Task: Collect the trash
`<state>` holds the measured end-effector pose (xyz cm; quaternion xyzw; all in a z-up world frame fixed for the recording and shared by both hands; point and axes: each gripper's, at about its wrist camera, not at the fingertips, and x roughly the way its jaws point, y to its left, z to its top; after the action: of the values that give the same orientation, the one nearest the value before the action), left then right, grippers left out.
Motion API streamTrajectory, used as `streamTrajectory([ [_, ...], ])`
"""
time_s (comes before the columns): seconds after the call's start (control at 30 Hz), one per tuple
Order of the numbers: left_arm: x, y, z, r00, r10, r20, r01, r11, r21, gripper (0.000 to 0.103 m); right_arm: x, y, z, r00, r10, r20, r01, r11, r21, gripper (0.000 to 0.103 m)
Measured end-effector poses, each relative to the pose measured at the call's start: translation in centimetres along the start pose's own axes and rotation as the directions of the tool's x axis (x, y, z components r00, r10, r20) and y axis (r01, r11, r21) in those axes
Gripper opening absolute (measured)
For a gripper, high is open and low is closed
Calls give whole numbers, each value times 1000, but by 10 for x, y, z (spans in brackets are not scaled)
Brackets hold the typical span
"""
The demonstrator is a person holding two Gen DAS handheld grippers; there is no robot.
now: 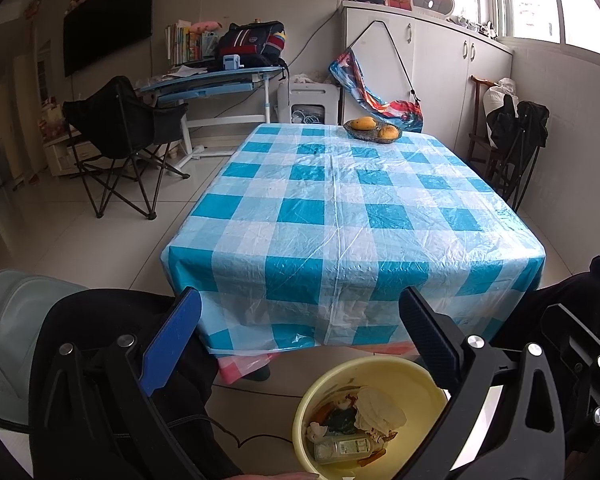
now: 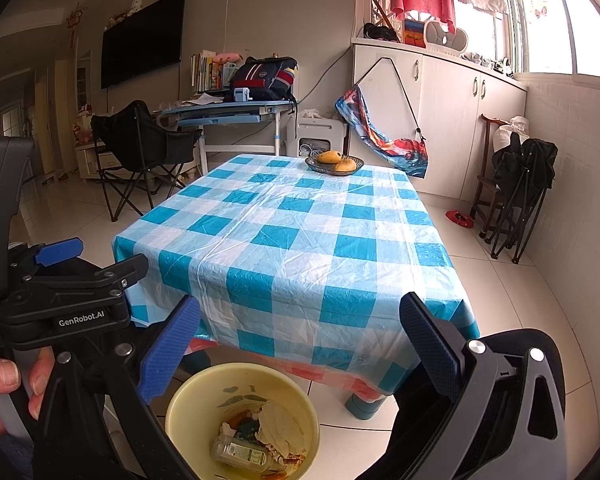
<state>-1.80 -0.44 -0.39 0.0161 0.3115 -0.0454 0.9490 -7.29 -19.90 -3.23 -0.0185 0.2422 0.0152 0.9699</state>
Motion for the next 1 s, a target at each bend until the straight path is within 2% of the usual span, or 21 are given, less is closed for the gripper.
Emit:
streamTrajectory([
  [1.0, 1, 0, 1, 1000, 1, -3, -1, 1000, 0, 96, -1, -1, 0, 1000, 0, -7, 0, 1000, -1, 95],
])
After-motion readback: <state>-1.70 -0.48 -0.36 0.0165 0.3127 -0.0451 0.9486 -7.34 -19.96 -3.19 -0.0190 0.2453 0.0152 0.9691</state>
